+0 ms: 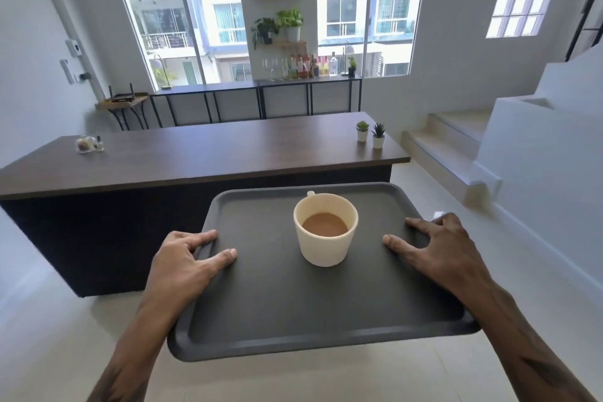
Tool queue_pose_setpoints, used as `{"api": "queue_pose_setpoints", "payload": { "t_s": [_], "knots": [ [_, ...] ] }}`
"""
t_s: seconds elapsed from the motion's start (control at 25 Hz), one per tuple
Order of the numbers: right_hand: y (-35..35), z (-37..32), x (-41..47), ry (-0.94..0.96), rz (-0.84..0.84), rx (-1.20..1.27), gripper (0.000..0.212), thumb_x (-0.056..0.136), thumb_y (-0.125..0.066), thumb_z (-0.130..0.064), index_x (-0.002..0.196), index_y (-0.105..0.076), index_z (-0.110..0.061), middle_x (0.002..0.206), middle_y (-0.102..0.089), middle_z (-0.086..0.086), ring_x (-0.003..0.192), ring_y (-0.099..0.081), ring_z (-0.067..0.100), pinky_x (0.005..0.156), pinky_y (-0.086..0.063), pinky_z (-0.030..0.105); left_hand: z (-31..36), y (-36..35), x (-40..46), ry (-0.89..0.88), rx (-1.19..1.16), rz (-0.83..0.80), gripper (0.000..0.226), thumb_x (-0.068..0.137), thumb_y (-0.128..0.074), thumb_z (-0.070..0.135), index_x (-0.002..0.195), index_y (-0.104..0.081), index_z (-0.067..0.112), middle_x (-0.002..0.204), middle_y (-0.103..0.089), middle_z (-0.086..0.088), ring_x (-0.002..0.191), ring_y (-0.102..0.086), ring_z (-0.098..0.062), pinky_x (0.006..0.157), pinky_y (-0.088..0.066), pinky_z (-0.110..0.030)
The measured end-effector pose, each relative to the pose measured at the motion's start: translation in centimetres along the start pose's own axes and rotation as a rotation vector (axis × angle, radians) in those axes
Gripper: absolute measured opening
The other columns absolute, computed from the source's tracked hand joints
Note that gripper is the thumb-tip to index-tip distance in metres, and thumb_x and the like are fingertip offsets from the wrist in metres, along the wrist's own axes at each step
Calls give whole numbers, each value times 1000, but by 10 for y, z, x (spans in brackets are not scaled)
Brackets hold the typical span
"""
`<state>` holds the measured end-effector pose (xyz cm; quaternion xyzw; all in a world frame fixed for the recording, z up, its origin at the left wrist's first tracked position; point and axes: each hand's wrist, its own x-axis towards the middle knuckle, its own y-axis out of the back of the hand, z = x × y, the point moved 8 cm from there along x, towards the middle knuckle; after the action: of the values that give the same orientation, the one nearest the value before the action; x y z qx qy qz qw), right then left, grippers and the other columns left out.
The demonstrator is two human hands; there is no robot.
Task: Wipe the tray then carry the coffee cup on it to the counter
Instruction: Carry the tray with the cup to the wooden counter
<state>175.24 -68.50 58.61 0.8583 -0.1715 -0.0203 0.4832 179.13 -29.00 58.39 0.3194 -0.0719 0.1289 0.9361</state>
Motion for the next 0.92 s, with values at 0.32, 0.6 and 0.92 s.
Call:
{"api": "queue_pose_setpoints", "payload": {
  "t_s": [0.32,0.6,0.92],
  "knots": [
    [-50,24,271,93,32,10,75,79,-61,-65,139,-52,-21,126,-43,9,112,-53,24,91,-49,35,20,-142,207,-13,-22,76,58,71,-85,37,123,-70,18,110,-56,2,97,-57,-16,85,-45,-29],
    [-125,33,481,106,-6,18,74,78,-62,-65,137,-55,-20,125,-44,10,115,-54,27,95,-50,40,4,-250,375,43,31,111,58,71,-86,34,122,-70,10,110,-57,-4,95,-57,-16,89,-44,-25],
    [-245,37,640,22,-38,-16,75,78,-60,-67,136,-56,-20,117,-47,9,112,-52,25,98,-47,34,-70,-350,548,78,89,63,56,72,-86,31,121,-71,8,104,-59,-7,86,-58,-19,83,-44,-27]
  ]
}}
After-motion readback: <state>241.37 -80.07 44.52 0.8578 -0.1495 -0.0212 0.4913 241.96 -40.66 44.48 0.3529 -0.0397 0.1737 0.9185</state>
